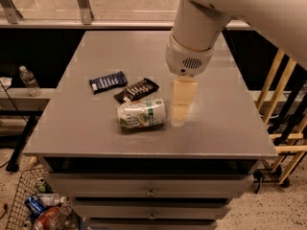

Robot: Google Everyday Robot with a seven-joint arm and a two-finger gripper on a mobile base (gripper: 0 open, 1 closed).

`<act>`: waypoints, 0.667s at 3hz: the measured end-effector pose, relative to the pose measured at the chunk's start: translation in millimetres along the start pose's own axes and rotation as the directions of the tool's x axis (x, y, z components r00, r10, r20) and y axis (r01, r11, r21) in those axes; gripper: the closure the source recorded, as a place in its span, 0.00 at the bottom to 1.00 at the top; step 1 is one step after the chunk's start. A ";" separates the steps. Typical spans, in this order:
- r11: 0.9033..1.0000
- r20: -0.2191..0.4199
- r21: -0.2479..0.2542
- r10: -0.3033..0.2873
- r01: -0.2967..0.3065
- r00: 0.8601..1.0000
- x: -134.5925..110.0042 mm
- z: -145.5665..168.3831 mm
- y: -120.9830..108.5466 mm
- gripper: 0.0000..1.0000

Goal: Pick 7up can

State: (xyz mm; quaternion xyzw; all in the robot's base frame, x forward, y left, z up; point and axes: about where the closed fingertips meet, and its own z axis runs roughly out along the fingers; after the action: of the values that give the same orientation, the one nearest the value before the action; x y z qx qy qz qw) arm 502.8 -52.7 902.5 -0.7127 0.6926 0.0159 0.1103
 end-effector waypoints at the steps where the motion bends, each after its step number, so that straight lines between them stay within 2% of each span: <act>1: 0.999 -0.036 0.004 -0.049 0.049 0.998 -12.6 11.2 3.8 0.00; 2: 0.993 -0.067 -0.017 -0.115 0.114 0.991 -31.0 33.1 5.5 0.00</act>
Offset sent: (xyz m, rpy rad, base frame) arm -0.0010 0.0629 -0.0515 -0.1337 0.0109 0.1842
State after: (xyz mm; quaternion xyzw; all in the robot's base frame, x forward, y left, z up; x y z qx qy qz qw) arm 500.4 -16.3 874.9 -0.7521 0.6538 -0.0098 0.0827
